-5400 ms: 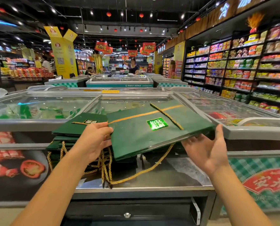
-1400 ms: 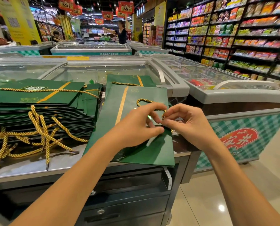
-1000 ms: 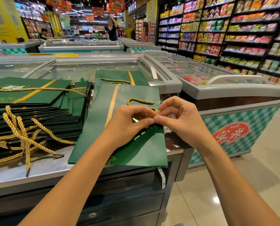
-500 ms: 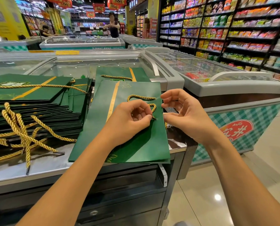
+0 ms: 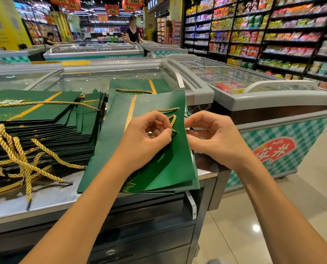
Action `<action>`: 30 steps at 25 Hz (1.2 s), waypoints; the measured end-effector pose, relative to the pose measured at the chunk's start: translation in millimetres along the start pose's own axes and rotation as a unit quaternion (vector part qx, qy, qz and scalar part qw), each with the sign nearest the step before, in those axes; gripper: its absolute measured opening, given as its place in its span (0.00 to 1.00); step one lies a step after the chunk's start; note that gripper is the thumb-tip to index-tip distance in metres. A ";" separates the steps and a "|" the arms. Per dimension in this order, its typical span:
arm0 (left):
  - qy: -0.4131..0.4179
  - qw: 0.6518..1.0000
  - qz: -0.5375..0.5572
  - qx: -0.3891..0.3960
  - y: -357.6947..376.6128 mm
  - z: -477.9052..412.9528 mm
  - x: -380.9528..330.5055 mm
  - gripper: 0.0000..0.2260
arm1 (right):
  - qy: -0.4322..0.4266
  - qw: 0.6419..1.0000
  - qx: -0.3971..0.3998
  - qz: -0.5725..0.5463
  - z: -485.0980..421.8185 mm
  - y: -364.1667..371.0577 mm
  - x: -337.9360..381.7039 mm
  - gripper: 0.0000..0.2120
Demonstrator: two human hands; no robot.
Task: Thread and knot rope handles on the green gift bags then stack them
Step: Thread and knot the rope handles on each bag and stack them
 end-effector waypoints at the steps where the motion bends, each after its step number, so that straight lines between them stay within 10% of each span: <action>1: 0.005 1.000 0.003 -0.004 -1.2 0.9 -1.6 0.05 | -0.003 1.000 0.009 0.014 0.0 2.0 1.8 0.12; 10: 0.019 0.999 0.028 0.018 0.5 3.2 -5.9 0.02 | 0.002 0.998 0.052 0.037 2.7 11.5 1.6 0.16; 19: -0.013 0.993 -0.041 0.114 27.2 3.3 7.0 0.24 | -0.054 0.988 0.063 0.127 -0.4 10.6 -1.1 0.07; 25: 0.066 0.987 -0.142 0.040 30.0 7.3 -8.2 0.15 | -0.035 0.992 0.077 0.097 1.3 12.8 -3.6 0.02; 30: 0.046 0.987 -0.155 -0.023 16.7 5.2 -5.8 0.17 | 0.006 0.996 -0.083 0.005 0.6 -16.4 -7.8 0.04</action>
Point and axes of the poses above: each hand's wrist, its own z-axis away from the middle knuckle, its own y-axis out of the palm, x = y × z, the point moved 10 cm from there along -z, towards the middle knuckle, and after that the axes turned 14 degrees about -y, right-handed, at the moved point
